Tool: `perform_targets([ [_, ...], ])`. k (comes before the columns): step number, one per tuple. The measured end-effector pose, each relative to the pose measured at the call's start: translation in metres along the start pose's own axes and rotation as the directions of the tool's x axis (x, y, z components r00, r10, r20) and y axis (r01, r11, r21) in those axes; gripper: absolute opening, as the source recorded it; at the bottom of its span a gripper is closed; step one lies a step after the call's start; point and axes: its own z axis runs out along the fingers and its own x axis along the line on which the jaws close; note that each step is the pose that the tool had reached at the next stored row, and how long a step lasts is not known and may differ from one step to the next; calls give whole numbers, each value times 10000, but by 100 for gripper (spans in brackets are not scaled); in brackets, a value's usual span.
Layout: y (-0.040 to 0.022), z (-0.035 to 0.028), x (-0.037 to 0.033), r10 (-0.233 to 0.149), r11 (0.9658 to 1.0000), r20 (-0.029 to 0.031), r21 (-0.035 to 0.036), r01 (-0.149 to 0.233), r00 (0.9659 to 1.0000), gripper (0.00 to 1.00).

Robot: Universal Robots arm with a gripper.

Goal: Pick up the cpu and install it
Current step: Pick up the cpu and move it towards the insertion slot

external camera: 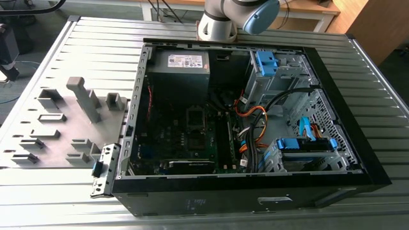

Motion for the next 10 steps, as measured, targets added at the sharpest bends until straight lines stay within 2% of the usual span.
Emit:
perform_targets([
  [10,-1,-2,-36,-1,10000,0,0,1,10000,47],
])
